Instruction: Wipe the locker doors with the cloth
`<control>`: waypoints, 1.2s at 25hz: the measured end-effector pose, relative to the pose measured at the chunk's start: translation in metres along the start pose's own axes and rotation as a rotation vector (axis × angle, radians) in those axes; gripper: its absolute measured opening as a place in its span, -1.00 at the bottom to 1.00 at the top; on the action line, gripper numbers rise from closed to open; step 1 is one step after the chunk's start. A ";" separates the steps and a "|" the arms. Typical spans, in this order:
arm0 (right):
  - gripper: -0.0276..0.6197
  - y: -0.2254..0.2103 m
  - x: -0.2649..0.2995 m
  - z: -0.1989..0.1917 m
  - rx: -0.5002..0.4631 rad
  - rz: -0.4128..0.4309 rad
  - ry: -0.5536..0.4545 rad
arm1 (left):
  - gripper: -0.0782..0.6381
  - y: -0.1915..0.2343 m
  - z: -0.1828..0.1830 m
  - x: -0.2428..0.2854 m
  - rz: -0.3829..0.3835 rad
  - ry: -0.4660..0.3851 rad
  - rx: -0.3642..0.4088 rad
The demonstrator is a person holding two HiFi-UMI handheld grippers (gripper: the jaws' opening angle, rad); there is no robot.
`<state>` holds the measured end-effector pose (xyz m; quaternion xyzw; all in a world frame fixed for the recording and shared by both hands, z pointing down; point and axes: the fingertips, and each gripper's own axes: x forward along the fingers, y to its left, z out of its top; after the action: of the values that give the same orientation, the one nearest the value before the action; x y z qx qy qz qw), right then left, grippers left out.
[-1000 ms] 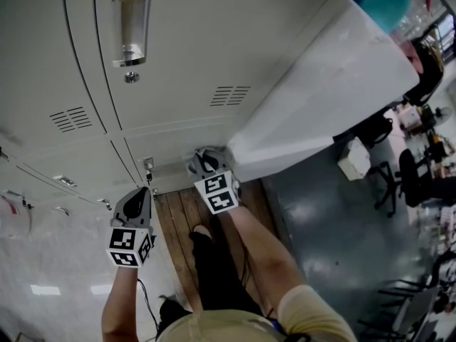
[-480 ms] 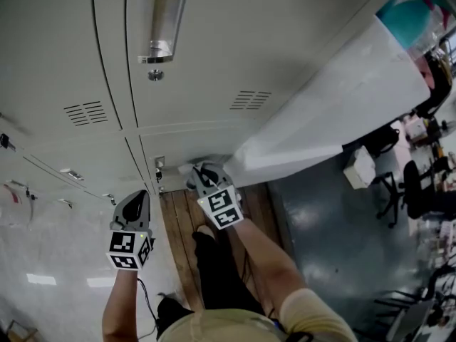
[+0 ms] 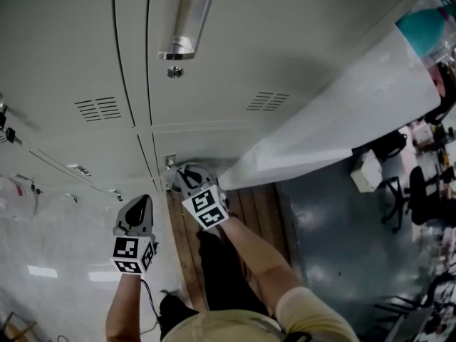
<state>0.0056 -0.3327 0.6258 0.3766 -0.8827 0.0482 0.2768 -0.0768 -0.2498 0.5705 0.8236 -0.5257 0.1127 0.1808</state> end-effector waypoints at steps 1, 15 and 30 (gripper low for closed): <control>-0.90 0.002 0.004 0.000 -0.002 0.003 0.005 | -0.80 0.002 -0.002 0.000 0.003 0.003 -0.002; -0.90 -0.039 0.017 -0.036 0.015 -0.088 0.111 | -0.80 0.011 -0.016 0.006 0.018 0.036 -0.018; -0.90 -0.105 -0.022 -0.077 0.103 -0.271 0.188 | -0.79 -0.015 -0.009 0.030 -0.049 0.049 0.018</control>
<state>0.1259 -0.3709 0.6661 0.4999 -0.7903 0.0906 0.3426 -0.0504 -0.2650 0.5871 0.8348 -0.4996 0.1332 0.1891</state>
